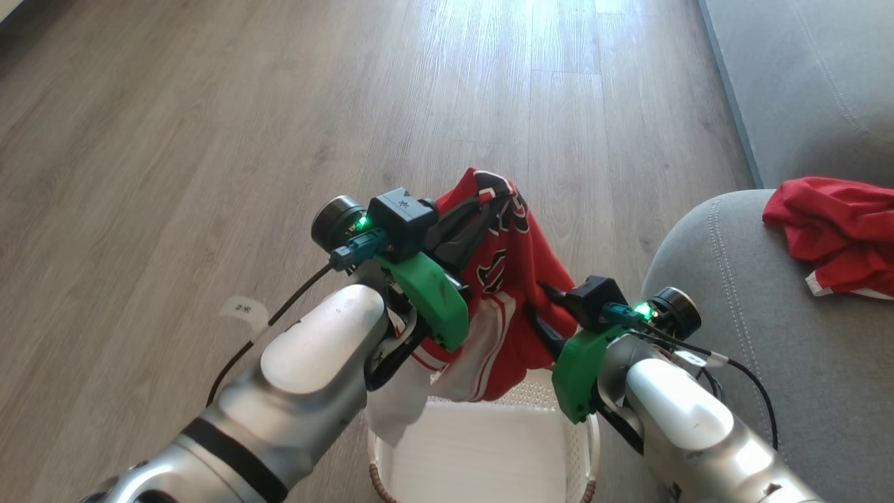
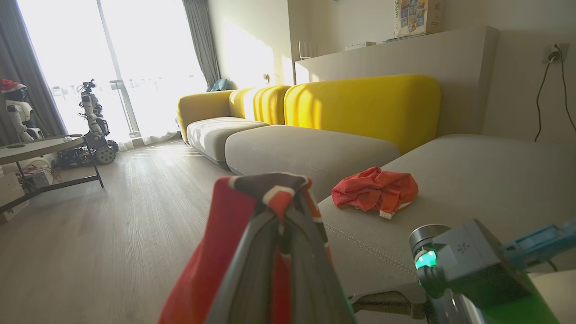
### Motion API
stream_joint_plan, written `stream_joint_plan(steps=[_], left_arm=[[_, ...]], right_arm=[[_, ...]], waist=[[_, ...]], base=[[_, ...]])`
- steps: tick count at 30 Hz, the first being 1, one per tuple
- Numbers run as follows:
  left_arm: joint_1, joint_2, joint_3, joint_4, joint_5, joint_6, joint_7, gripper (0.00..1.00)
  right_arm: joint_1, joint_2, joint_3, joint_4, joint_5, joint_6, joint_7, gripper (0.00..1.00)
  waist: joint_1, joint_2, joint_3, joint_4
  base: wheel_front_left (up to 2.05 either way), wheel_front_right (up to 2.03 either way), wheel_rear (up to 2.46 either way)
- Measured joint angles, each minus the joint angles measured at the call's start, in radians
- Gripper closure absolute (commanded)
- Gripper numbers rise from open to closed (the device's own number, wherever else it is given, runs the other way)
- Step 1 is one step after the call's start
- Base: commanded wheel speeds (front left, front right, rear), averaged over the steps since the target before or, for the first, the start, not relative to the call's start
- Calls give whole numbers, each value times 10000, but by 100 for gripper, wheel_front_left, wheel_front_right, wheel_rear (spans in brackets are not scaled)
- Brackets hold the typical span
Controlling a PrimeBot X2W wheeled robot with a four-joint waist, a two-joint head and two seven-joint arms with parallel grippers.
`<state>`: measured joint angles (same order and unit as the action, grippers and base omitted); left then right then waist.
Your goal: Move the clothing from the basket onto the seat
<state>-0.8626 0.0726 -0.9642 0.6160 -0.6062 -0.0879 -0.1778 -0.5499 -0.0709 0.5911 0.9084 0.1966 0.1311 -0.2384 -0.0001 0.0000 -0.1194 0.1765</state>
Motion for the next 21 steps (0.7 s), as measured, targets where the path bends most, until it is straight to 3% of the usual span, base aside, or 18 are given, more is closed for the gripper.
stream_joint_plan(steps=[1, 2, 15, 17, 18, 19, 20, 21], left_arm=[[0, 0, -2, 2, 0, 0, 0, 100], [1, 2, -2, 4, -2, 0, -4, 100], [170, 71, 134, 293, -359, 180, -188, 97], [312, 84, 140, 397, -453, 190, -207, 55], [391, 96, 144, 449, -476, 194, -259, 27], [463, 105, 148, 483, -477, 215, -274, 7], [560, 115, 165, 543, -577, 263, -282, 0], [598, 123, 171, 573, -602, 265, -322, 0]], right_arm=[[-7, 23, 33, 75, 69, 0, -13, 92], [-8, 35, 54, 134, 125, 0, -31, 100], [-219, 31, -318, -142, 259, 0, -113, 100], [-219, 17, -483, -257, 255, 0, -113, 100], [-219, 10, -577, -314, 226, 0, -113, 100], [-219, -2, -677, -368, 209, 0, -113, 100], [-221, -40, -849, -470, 134, 0, -113, 100], [-222, -69, -943, -506, 121, 0, -113, 100]], waist=[[0, 0, 1, 9], [0, 0, 2, 10], [0, 0, 109, -470], [0, 0, 142, -589], [0, 0, 158, -652], [0, 0, 175, -718], [0, 0, 211, -856], [0, 0, 230, -930]], base=[[0, 0, 0], [0, 0, 0], [0, 0, 0], [0, 0, 0], [0, 0, 0], [0, 0, 0], [0, 0, 0], [0, 0, 0]])
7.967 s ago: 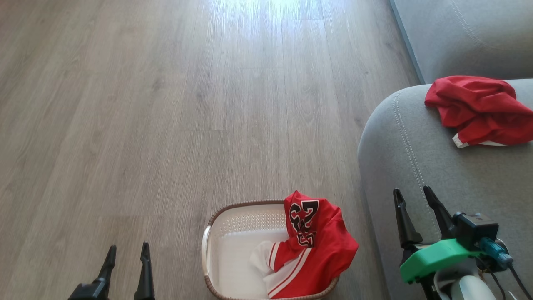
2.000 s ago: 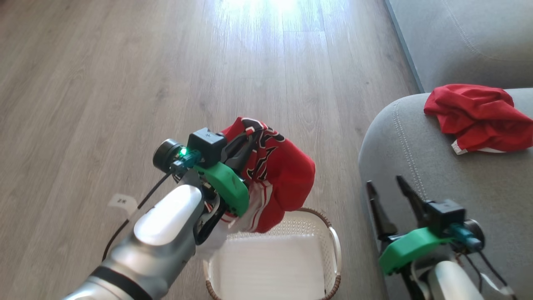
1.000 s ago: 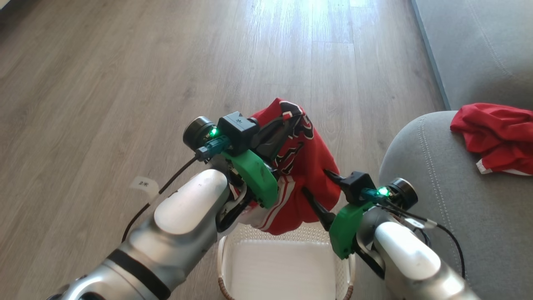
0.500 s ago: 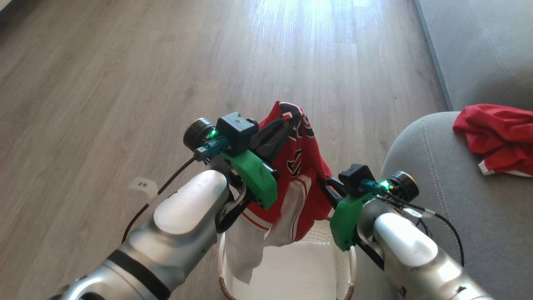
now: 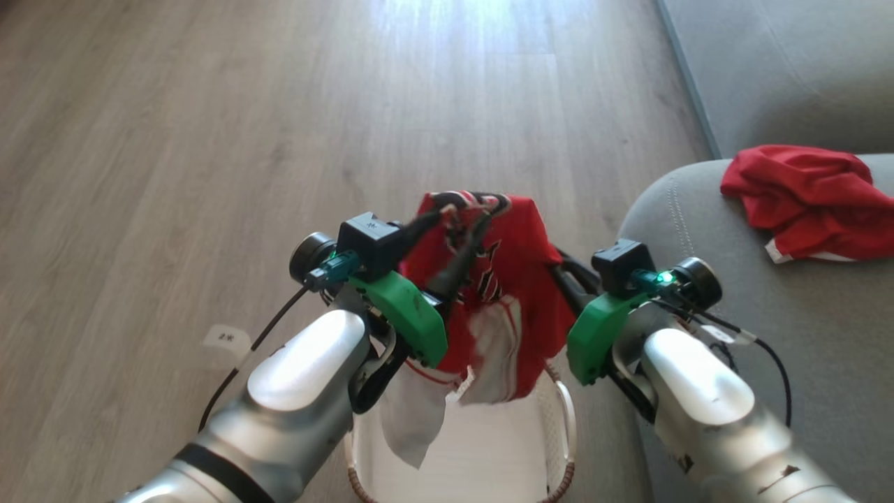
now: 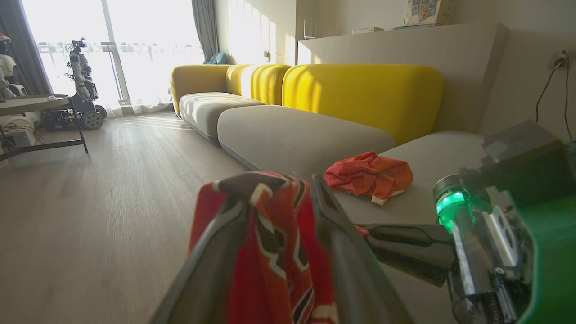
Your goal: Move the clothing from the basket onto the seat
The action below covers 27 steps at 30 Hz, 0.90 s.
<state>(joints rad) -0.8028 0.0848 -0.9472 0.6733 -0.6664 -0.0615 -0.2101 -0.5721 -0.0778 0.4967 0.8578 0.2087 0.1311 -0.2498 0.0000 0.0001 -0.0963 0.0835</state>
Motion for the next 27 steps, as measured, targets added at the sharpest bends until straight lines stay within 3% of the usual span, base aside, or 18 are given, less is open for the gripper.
stream_joint_plan(steps=[27], left_arm=[[647, 71, 201, 499, -100, 105, -382, 0]], right_arm=[[-147, -1327, -2554, -1386, -953, 0, 35, 100]], waist=[[0, 0, 439, -2645]], base=[[0, 0, 0]])
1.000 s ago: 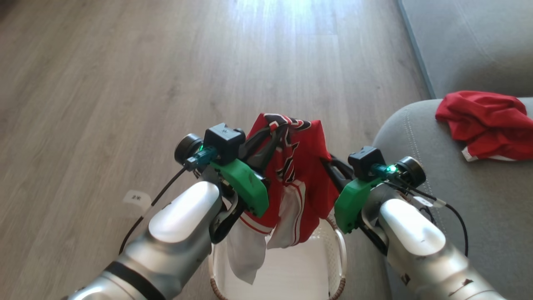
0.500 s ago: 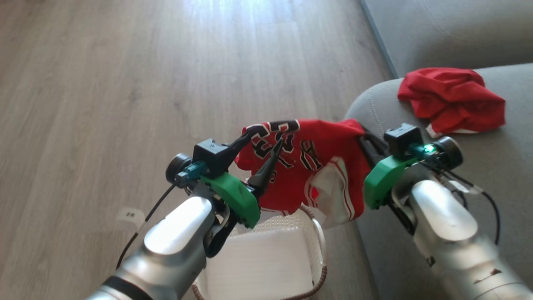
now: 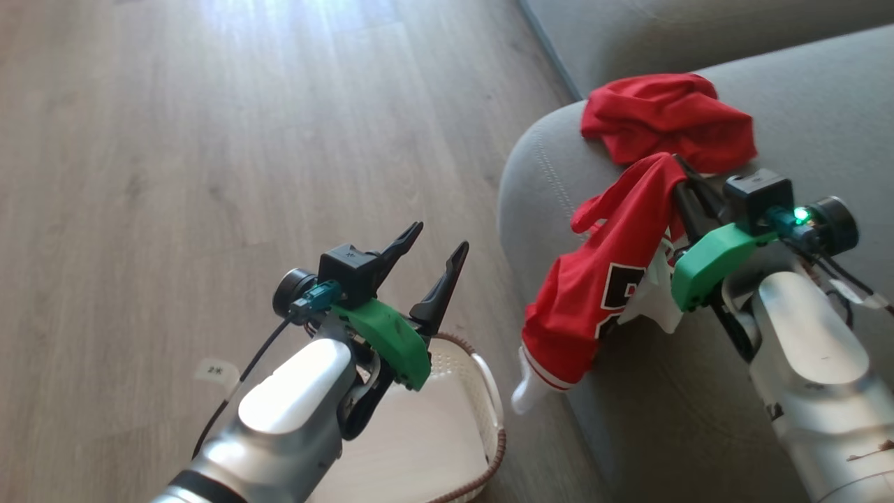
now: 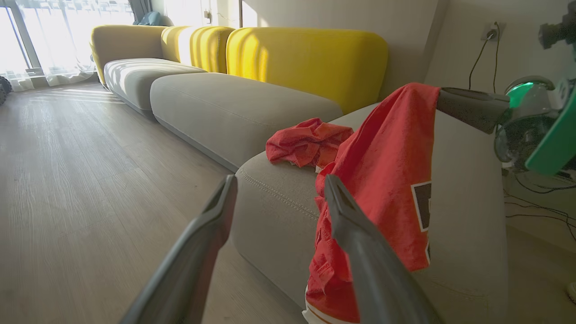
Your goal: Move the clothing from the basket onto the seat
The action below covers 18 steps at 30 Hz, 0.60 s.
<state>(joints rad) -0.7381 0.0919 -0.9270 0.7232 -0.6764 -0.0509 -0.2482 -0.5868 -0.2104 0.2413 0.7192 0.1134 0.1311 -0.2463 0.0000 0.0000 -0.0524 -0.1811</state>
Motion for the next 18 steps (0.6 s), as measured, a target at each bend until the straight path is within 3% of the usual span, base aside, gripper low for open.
stream_joint_plan(steps=[10, 18], left_arm=[[65, -142, -238, -280, 184, 75, -2, 0], [169, -209, -318, -322, 291, 77, -4, 0]], right_arm=[[1, -280, -224, -938, -67, 0, 537, 100], [-2, -339, -115, -1450, 12, 0, 794, 100]], waist=[[0, 0, 280, -1144], [0, 0, 632, -1655]], base=[[0, 0, 0], [0, 0, 0]])
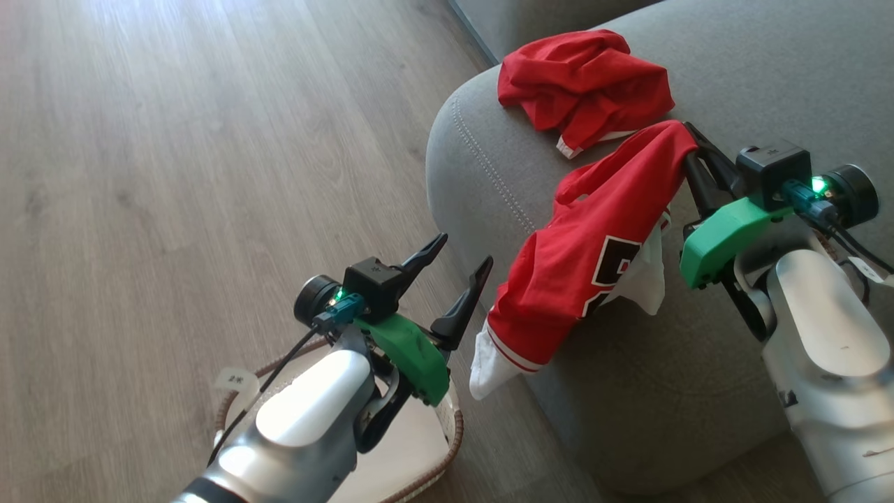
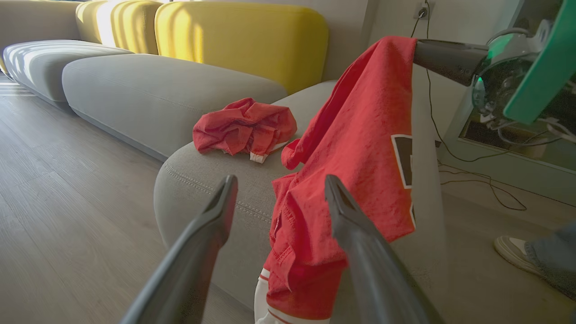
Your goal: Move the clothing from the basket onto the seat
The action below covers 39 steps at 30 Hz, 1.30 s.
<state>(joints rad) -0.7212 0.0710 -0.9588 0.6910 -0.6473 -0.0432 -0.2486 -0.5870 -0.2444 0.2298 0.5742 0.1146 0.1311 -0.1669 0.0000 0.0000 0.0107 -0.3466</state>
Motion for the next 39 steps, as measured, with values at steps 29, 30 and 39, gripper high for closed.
stream_joint_plan(steps=[29, 30, 39], left_arm=[[-1286, -130, -397, -1158, 1003, 263, -8, 0], [-1360, -130, -408, -1250, 1045, 291, -8, 0], [-1924, -132, -522, -1567, 1214, 433, 4, 0]], right_arm=[[-6684, -2082, -1586, 2773, -698, 0, 667, 100], [-6894, -2207, -1728, 2972, -849, 0, 587, 100], [-7358, -2174, -3465, 4358, -2405, 0, -111, 100]], waist=[[0, 0, 2593, 1695], [0, 0, 2758, 1792], [2, 0, 4116, 2619]], base=[[0, 0, 0], [0, 0, 0], [0, 0, 0]])
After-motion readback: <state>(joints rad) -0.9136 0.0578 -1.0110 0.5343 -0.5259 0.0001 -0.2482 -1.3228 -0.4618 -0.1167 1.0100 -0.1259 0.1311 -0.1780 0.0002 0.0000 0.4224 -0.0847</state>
